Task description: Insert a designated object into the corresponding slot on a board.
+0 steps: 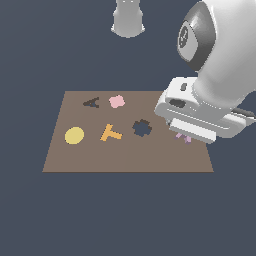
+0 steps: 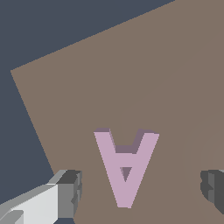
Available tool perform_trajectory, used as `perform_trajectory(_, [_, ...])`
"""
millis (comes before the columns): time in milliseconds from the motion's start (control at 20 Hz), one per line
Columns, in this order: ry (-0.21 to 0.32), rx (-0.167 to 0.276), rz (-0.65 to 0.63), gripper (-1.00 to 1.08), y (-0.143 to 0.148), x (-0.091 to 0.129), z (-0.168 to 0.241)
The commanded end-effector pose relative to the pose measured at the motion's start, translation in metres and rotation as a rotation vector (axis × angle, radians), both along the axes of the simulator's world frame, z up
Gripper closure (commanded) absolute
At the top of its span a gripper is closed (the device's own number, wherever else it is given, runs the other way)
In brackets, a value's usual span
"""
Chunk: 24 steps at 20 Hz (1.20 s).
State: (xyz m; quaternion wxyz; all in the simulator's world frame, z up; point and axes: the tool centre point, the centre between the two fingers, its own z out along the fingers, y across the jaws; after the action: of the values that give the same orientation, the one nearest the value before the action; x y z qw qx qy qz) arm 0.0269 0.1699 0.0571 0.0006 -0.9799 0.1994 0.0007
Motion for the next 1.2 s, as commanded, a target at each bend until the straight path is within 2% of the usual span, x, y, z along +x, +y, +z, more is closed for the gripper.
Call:
perform_trajectory(0, [-0.001, -0.001, -0.018, -0.92, 0.005, 0.003, -0.004])
perform_trajectory(800, [-0.001, -0.001, -0.029, -0.92, 0.008, 0.006, -0.027])
perform_trajectory(850, [-0.001, -0.001, -0.029, 1.08, 0.008, 0.006, -0.027])
perform_trajectory(1150, [-0.001, -0.001, -0.029, 1.08, 0.008, 0.006, -0.027])
